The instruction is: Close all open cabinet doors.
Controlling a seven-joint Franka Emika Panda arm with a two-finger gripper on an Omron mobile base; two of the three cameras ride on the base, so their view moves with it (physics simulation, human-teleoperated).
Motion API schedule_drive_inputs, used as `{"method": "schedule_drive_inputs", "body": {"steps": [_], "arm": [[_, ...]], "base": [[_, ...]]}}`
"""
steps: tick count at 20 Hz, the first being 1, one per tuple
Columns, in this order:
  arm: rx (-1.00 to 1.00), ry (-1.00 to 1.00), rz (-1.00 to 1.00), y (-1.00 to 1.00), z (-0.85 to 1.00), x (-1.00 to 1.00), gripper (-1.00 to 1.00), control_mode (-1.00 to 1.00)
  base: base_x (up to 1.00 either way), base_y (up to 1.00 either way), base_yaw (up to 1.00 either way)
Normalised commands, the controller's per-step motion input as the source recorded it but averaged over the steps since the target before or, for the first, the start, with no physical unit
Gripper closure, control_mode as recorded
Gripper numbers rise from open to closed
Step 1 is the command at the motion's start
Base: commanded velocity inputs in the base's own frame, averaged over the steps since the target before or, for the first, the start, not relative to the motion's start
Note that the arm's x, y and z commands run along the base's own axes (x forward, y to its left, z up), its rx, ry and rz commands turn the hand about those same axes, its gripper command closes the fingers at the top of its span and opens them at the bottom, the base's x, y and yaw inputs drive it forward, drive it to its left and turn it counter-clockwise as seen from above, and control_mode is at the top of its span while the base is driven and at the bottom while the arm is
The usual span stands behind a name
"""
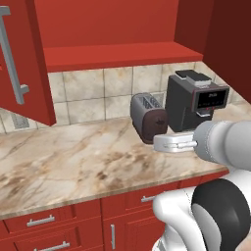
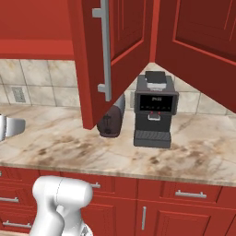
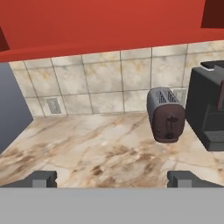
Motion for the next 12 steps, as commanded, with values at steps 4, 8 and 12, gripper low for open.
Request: {"method": "schedule_drive_inputs", "body": {"steps": [4,8,12], "arm": [[0.00,-0.03,-0.01,0.00,-0.03,-0.31,-1.00,-1.00],[0.00,-0.13,-0.04,0.00,-0.02,-0.64,-1.00,-1.00],[0.00,-0.19,-0.03,-0.02,0.00,-0.68,-1.00,-1.00]], "base": [[0.00,0.00,0.00],[0.00,0.00,0.00],[0.00,0.00,0.00]]}}
